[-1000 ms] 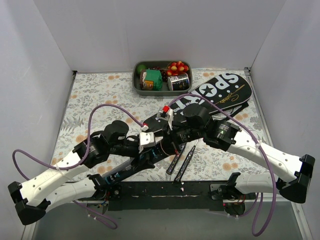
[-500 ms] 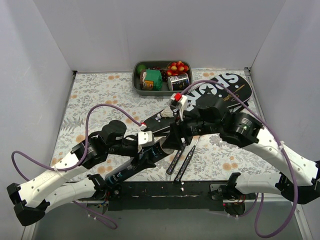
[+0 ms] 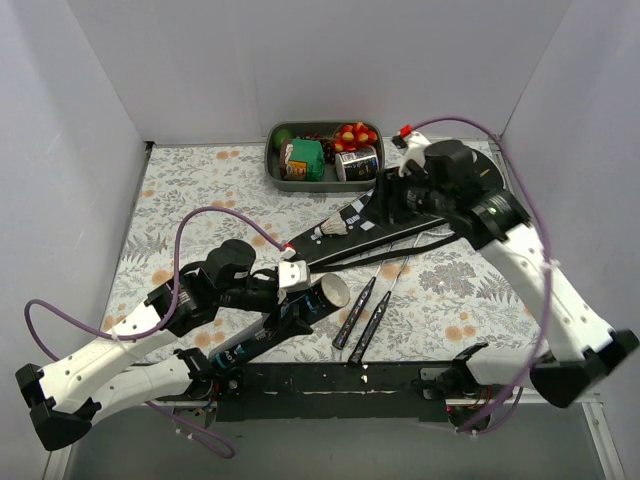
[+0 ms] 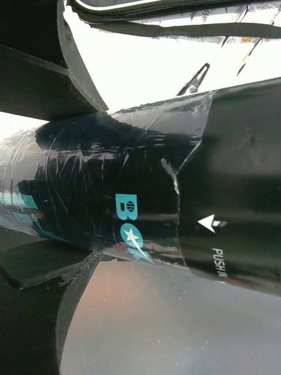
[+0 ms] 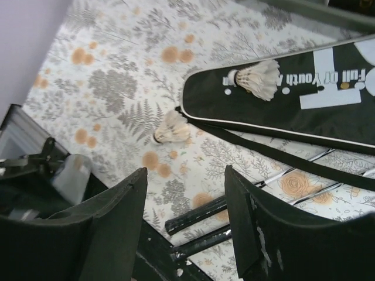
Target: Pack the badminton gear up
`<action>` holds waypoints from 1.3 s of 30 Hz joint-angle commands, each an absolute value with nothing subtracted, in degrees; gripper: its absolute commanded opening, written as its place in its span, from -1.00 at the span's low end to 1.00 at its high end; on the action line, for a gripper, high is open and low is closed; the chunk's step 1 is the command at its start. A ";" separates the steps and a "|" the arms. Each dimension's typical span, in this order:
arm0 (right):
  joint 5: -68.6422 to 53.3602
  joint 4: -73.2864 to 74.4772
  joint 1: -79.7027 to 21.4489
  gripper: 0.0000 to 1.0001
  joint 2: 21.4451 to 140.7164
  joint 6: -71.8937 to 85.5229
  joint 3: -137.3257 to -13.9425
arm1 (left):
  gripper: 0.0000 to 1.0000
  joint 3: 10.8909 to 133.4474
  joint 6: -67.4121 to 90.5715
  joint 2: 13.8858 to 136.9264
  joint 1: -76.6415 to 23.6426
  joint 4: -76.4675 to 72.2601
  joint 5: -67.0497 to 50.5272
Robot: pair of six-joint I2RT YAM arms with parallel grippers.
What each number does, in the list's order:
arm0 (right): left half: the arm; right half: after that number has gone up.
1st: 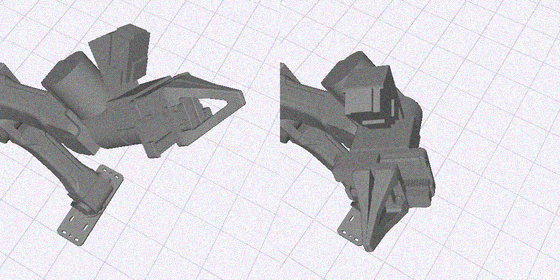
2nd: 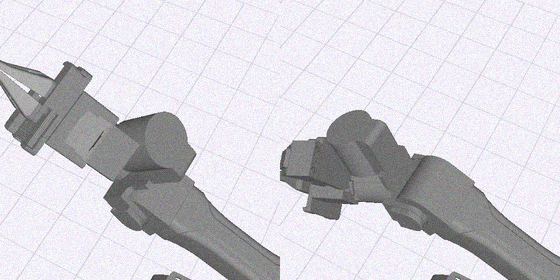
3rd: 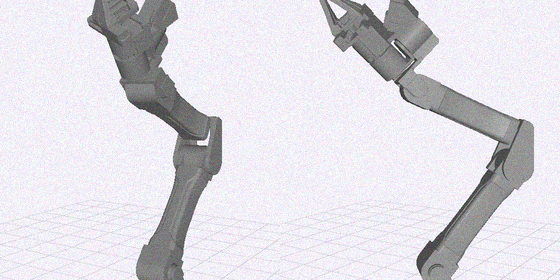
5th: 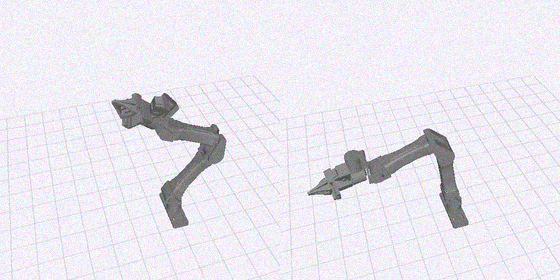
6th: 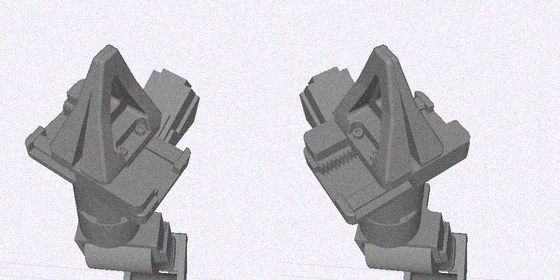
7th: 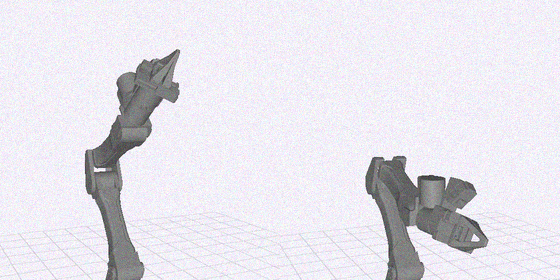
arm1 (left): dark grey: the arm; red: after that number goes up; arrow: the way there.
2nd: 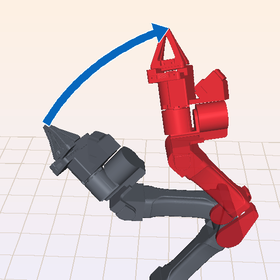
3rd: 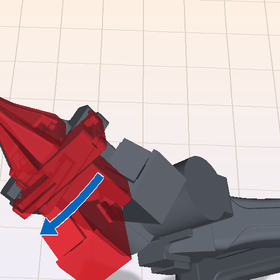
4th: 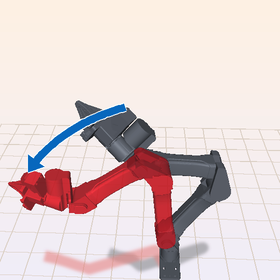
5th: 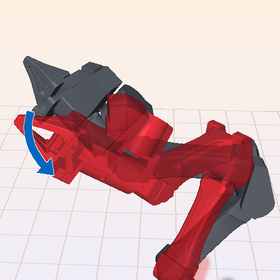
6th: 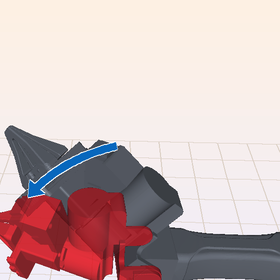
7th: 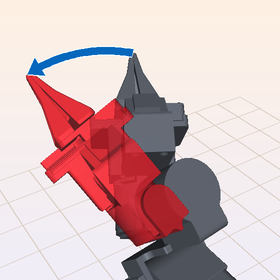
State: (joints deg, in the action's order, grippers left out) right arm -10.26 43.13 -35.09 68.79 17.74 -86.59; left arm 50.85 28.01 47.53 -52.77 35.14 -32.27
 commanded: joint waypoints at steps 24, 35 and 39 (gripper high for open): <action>-33.66 3.69 -22.41 0.36 107.13 18.98 -77.69 | -0.56 50.80 29.53 47.46 -53.00 33.84 -32.43; -40.07 -3.34 -22.41 0.34 114.08 22.58 -77.26 | -0.56 50.36 29.44 48.16 -52.91 33.58 -31.64; -42.62 -7.11 -22.50 -0.01 115.31 24.43 -75.41 | -0.56 50.19 29.44 48.43 -52.91 33.49 -31.64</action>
State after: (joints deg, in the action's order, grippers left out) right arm -38.13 -0.69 -22.28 114.28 21.89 -76.25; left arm 50.22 28.56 48.56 -52.77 34.48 -31.81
